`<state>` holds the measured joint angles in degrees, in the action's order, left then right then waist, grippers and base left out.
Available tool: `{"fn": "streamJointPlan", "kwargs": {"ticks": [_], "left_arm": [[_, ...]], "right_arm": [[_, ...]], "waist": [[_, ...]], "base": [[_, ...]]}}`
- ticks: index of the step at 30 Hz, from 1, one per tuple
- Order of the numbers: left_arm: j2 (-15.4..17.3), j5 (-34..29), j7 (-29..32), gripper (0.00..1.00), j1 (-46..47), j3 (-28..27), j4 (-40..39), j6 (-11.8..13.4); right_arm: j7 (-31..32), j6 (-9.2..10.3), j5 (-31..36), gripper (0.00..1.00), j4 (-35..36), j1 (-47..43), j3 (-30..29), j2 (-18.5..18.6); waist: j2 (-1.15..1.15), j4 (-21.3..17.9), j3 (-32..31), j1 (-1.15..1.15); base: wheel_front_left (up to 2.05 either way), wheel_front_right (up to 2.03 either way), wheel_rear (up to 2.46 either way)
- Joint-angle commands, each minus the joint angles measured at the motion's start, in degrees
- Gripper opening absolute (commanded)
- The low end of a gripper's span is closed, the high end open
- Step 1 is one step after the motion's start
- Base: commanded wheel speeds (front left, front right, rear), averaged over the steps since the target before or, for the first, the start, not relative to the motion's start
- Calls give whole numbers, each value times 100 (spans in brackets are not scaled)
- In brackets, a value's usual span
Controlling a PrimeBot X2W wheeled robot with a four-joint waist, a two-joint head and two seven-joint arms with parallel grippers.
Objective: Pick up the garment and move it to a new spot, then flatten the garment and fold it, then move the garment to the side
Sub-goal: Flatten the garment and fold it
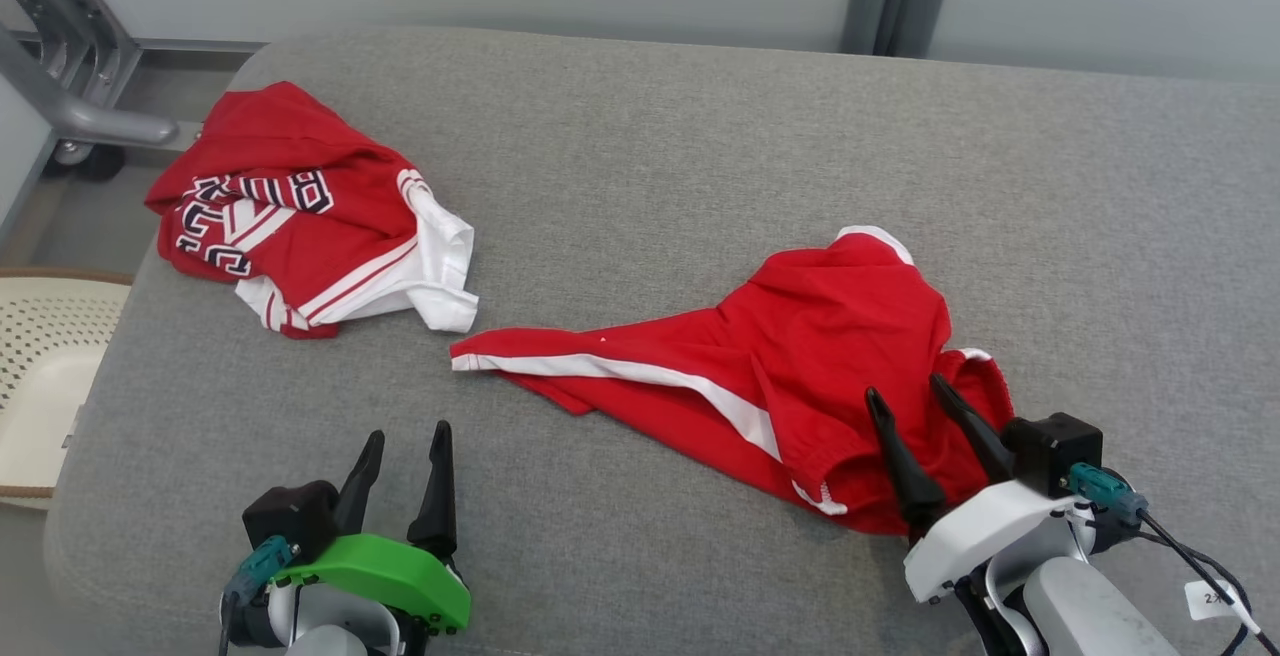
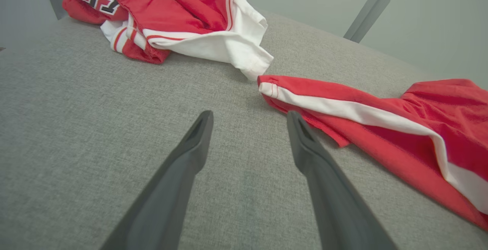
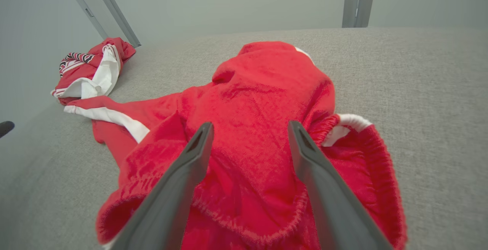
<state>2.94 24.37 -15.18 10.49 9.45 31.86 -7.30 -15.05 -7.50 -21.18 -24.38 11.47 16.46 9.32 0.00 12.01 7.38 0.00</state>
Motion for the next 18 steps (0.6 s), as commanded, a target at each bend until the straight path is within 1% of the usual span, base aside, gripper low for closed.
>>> {"fn": "streamJointPlan", "kwargs": {"ticks": [1, 3, 7, 12, 13, 14, 15, 18], "left_arm": [[-1, 76, 4, 100, -56, 59, -61, -20], [-2, 110, 4, 100, -55, 92, -88, -22], [-2, 214, 3, 100, -16, 217, -172, -20], [-1, 309, 4, 100, -2, 351, -274, -22], [-1, 324, 3, 100, -8, 393, -297, -22], [-2, 336, 4, 100, -13, 436, -324, -22], [-2, 354, 4, 100, -21, 481, -356, -22], [-1, 377, 3, 100, -32, 631, -468, -22]], "right_arm": [[-17, 2, 37, 100, -169, 171, -38, 27], [-17, 2, 94, 100, -300, 232, -23, 45], [-17, 2, 422, 100, -953, 512, -89, 53], [-16, 2, 886, 100, -1800, 868, -189, -36], [-15, 2, 966, 60, -1920, 933, -208, -42], [-15, 2, 999, 18, -1995, 993, -236, -61], [-15, 2, 1031, 0, -2036, 1058, -272, -71], [-16, 2, 1098, 0, -2028, 1194, -429, -20]], "waist": [[0, 218, 13, 0], [0, 249, 32, 0], [0, 374, 95, 0], [0, 482, 156, 0], [0, 498, 166, 0], [0, 515, 180, 0], [0, 527, 191, 0], [0, 548, 233, 0]], "base": [[0, 0, 0], [0, 0, 0], [0, 0, 0], [0, 0, 0], [0, 0, 0], [0, 0, 0], [0, 0, 0], [0, 0, 0]]}}
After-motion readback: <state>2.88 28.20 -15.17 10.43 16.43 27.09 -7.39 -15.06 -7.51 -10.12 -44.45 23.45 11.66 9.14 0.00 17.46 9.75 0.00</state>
